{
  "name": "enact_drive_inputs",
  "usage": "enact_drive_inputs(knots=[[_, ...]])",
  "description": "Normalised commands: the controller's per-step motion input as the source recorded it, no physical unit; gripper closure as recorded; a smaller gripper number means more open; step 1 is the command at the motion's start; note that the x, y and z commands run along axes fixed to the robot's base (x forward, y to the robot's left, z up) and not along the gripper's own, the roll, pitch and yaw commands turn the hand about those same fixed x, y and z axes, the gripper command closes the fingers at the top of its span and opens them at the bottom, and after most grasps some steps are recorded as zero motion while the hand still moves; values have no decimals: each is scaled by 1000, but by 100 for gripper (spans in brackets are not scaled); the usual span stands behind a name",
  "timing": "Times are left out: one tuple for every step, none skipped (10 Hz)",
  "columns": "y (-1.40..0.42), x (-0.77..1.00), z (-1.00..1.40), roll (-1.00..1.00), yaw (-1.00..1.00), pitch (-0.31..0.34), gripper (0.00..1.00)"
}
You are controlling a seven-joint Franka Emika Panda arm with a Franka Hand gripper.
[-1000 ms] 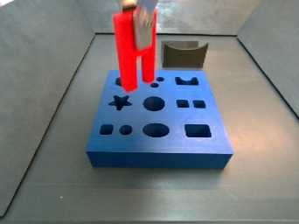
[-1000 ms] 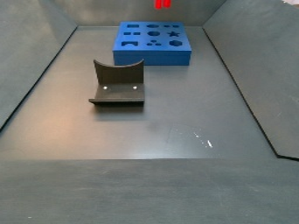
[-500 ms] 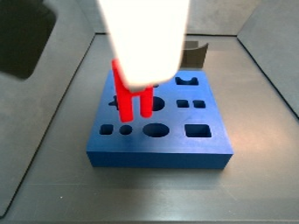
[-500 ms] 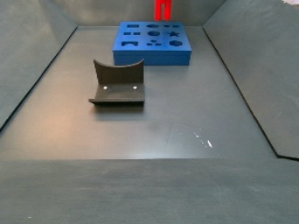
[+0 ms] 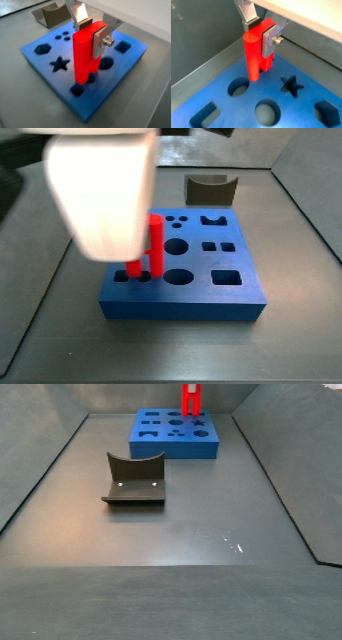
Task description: Insert the square-circle object.
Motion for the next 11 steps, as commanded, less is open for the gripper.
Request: enact_drive_inputs(knots=[[-14, -503, -243, -104, 34, 0, 100], [-20, -643, -257, -140, 249, 0, 100], [0, -491, -317, -113, 166, 0, 100], [-14, -9, -529, -131, 0, -4, 100], [-9, 106, -600, -120, 0, 0, 100], [-94, 106, -617, -136, 0, 0, 100], [-100, 6, -560, -236, -17, 0, 100], [-83, 0, -523, -286, -31, 0, 100], [-69, 0, -503, -297, -37, 0, 100], [0, 0, -671, -230, -3, 0, 100], [0, 0, -811, -174, -34, 0, 100]])
